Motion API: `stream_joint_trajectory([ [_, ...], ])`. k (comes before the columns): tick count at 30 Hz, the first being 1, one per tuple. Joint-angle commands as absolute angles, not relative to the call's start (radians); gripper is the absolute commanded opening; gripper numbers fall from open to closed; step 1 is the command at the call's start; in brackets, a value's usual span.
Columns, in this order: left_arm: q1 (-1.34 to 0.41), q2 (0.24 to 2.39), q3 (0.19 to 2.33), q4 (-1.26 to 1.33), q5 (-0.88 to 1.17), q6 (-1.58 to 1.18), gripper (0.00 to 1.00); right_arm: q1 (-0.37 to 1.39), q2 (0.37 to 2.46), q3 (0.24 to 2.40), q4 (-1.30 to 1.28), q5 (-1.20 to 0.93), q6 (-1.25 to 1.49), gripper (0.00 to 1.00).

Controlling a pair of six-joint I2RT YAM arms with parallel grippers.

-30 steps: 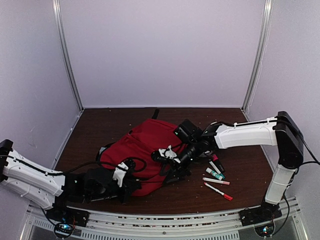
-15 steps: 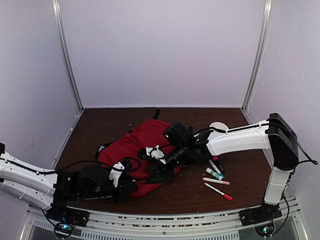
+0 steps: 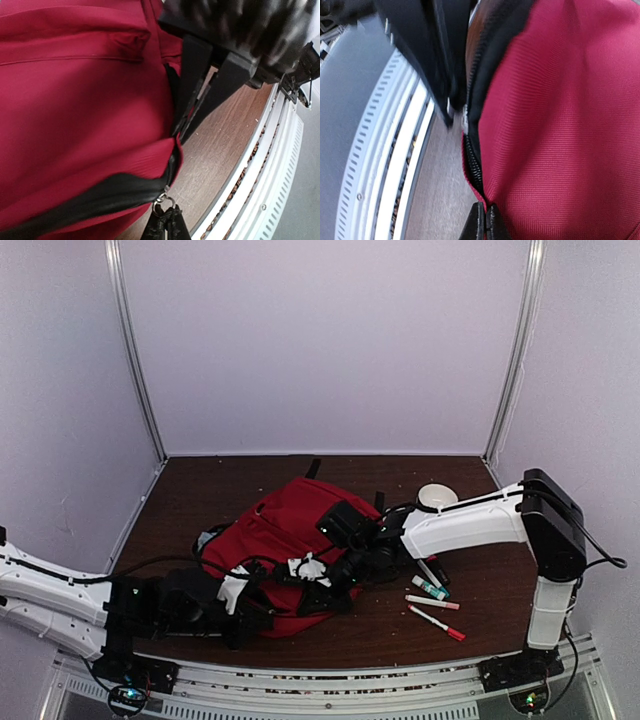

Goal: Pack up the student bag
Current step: Hold the largest pocket of the student bag, then zip the largest pocket of the bag in the student bag, then adjust the student bag at the center of the board.

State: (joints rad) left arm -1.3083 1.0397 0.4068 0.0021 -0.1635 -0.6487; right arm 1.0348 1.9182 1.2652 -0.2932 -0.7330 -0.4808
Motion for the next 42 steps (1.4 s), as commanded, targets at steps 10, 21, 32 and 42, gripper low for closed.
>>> stream_joint_trajectory([
  [10,-1.294,0.495,0.416,-0.612,-0.479,-0.917,0.00,0.962,1.793,1.079,-0.467,-0.487,-0.597,0.00],
  [21,-1.271,0.495,0.450,-0.798,-0.498,-1.075,0.00,0.778,1.695,1.132,-0.551,-0.414,-0.587,0.00],
  [32,-1.137,0.824,0.578,-0.450,-0.301,-0.786,0.00,0.627,1.603,1.090,-0.639,-0.348,-0.789,0.00],
  [42,-1.169,1.109,0.662,-0.118,-0.244,-0.491,0.26,0.654,1.476,1.018,-0.745,-0.618,-0.916,0.30],
])
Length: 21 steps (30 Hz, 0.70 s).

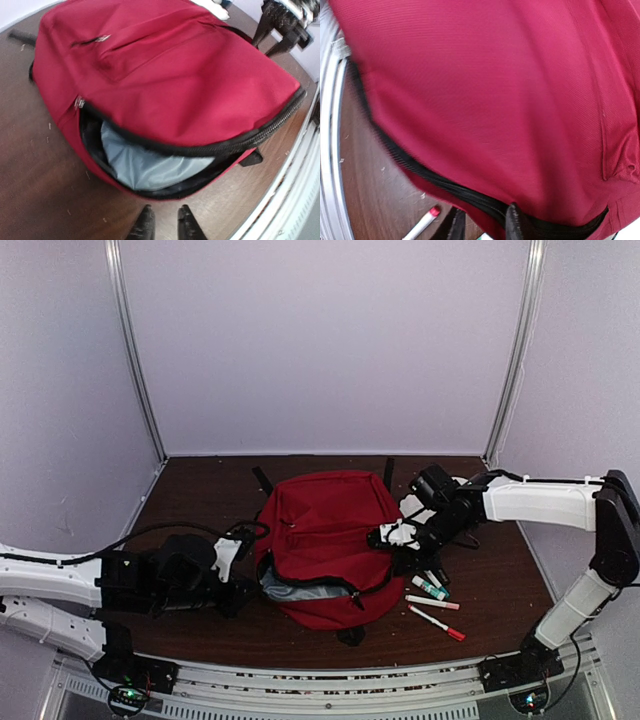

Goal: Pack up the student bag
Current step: Adjust the student bag at the center of the board.

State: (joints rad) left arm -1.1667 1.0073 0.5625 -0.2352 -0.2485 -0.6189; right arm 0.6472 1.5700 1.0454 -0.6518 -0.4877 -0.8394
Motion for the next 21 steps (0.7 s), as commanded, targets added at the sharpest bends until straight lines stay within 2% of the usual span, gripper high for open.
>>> stream_joint_trajectory([
  [1,-1.169,1.132,0.684,-0.141,-0.254,-0.489,0.32,0.655,1.460,1.016,-0.763,-0.629,-0.926,0.33],
  [5,-1.160,1.162,0.721,-0.243,-0.342,-0.556,0.50,0.656,1.409,1.027,-0.837,-0.685,-0.974,0.39],
  [6,-1.135,1.155,0.724,-0.285,-0.350,-0.602,0.52,0.658,1.402,1.036,-0.851,-0.696,-0.980,0.40],
  [9,-1.044,1.090,0.686,-0.271,-0.280,-0.711,0.53,0.661,1.396,1.061,-0.866,-0.713,-0.977,0.41],
  [12,-0.944,1.068,0.667,-0.204,-0.105,-0.825,0.52,0.665,1.403,1.076,-0.828,-0.708,-0.943,0.41],
  [17,-0.880,1.220,0.765,-0.202,0.134,-0.941,0.47,0.673,1.434,1.114,-0.793,-0.732,-0.884,0.42],
  [21,-0.861,1.328,0.772,-0.136,0.219,-1.056,0.49,0.690,1.446,1.119,-0.783,-0.739,-0.861,0.43],
])
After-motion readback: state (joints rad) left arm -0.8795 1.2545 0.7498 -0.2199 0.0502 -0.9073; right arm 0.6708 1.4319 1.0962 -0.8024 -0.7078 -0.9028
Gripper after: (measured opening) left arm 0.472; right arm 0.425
